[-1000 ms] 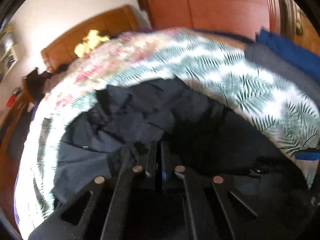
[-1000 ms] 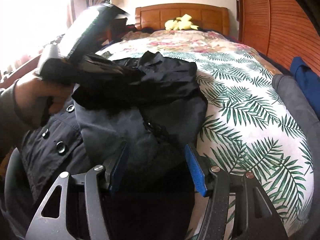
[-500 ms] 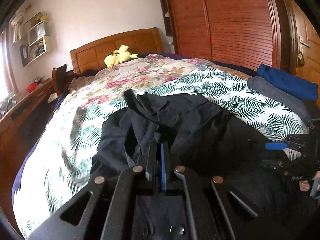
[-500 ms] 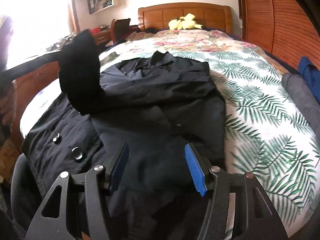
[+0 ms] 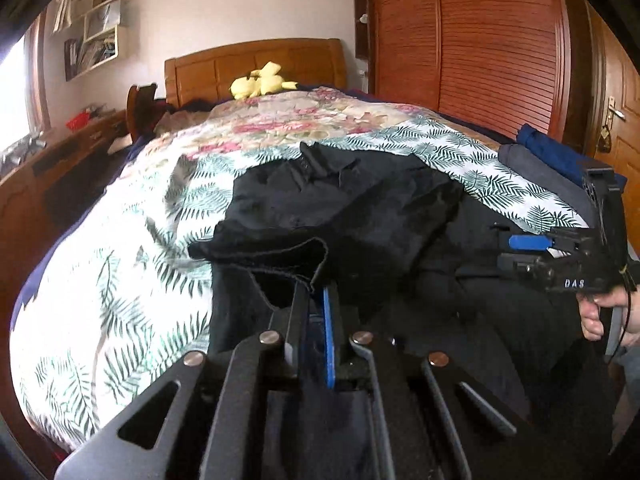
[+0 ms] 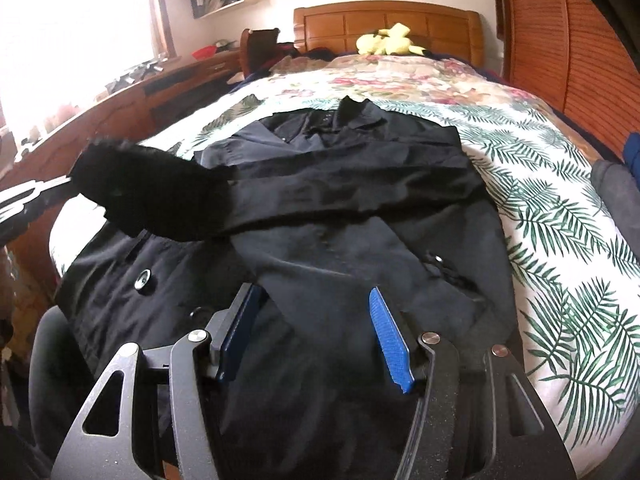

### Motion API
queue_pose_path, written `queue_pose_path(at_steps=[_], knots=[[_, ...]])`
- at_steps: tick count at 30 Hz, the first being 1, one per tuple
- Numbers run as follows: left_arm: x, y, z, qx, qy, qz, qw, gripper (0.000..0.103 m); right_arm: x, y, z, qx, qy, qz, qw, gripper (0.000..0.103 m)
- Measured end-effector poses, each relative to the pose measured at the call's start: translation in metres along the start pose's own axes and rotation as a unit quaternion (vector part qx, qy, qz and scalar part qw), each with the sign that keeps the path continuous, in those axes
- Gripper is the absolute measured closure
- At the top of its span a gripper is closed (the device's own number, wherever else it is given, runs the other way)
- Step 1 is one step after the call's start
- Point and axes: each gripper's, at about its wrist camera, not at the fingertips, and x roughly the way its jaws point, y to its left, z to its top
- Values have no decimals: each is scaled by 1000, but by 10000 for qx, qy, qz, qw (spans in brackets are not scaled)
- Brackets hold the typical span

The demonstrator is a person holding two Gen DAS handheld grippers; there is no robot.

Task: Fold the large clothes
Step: 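Fold the gripped coat side over the coat front with the left tool, then move the right tool to the other coat side and close on its edge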

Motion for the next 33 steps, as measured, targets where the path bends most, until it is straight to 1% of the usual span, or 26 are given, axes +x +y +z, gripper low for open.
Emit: queue_pose_path(at_steps=[3,6,9,12,18,22,24,27,30,33], knots=[[-5,5,-7,-28,38,-42,10000,98,1,3,-1,-14,36,-10,10000,44],[-13,10,-14,-70,4,-2,10000,97,0,4,-3,-4,65,-30,10000,44],[-18,14,-19,-173,26,-112,9998,96,-1,5,-7,2,109,-54,9999,44],[-18,17,-21,-163,32,-77,9998,92,-1,5,-11,-3,167,-74,9998,44],[-5,18,-16,-208,73,-168,9996,86,-1,3,-17,-7,229,-109,9997,44],[11,17,-5,-62,78,-148,9998,84,-1,1,-21,29,242,-89,9997,44],[23,19,-1,-35,196,-143,9997,84,0,1,-23,30,258,-88,9996,44],[43,23,-5,-153,523,-213,9983,84,0,-1,-25,29,258,-100,9996,44],[54,26,-19,-347,788,-313,9958,84,-1,-4,-28,45,252,-113,9996,44],[59,24,-36,-360,987,-303,9940,84,-2,-9,-30,86,255,-119,9996,43]])
